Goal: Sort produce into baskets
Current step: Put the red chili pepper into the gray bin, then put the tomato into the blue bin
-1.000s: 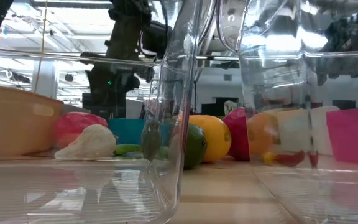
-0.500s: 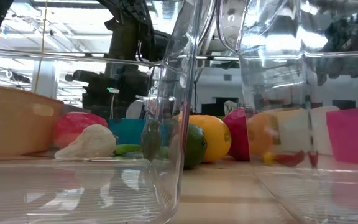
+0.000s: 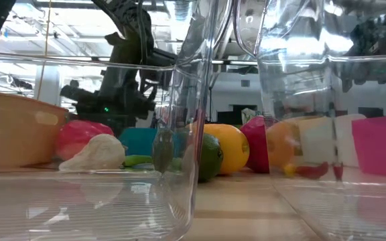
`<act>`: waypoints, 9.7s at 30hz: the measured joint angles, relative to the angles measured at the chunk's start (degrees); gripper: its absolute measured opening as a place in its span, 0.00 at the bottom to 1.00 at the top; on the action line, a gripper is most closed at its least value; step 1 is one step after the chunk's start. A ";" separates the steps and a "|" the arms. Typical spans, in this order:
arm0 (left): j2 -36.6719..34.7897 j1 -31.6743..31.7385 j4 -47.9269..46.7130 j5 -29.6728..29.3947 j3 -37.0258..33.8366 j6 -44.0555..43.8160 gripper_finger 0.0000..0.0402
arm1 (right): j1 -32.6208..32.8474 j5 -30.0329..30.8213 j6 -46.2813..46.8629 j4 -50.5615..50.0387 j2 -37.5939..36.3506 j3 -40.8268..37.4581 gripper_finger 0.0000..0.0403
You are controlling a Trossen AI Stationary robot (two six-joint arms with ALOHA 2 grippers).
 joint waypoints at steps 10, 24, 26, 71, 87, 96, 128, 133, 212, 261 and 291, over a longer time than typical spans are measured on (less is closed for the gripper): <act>-0.13 -0.02 1.47 -2.90 -1.06 -1.38 0.68 | 0.00 0.00 0.00 0.00 -0.01 0.00 0.11; 0.16 0.04 2.52 -6.86 -1.23 -1.56 0.68 | -0.01 0.00 0.00 0.01 0.01 -0.01 0.11; 0.15 0.04 3.25 -8.61 -1.23 -1.48 0.68 | 0.00 0.00 0.00 0.01 0.00 0.00 0.11; 0.02 -0.18 -11.89 -4.98 15.87 -4.41 0.27 | 0.00 0.00 0.00 0.01 0.01 0.00 0.11; -16.84 -2.71 -19.31 0.02 14.65 -24.69 0.27 | 0.00 0.00 0.00 0.00 0.01 -0.01 0.11; -31.95 -4.86 -15.76 0.33 -3.26 -37.47 0.27 | 0.00 0.00 0.00 0.02 0.00 -0.01 0.11; -40.76 0.24 -7.32 16.74 -18.94 -40.94 0.78 | 0.00 0.00 0.02 0.00 0.01 -0.01 0.11; -40.76 2.19 -6.87 20.28 -16.15 -41.11 0.81 | 0.00 0.00 0.02 0.00 0.01 0.00 0.11; -15.45 -28.65 22.06 -2.35 -12.56 -46.19 0.98 | 0.00 0.02 0.02 -0.18 0.01 -0.01 0.11; -13.40 -13.28 15.62 -5.41 8.87 -27.93 0.75 | 0.00 0.02 0.01 -0.37 0.01 0.00 0.11; -13.00 21.36 30.13 7.34 11.51 -22.93 0.76 | -0.02 0.02 0.01 -0.37 -0.01 0.00 0.11</act>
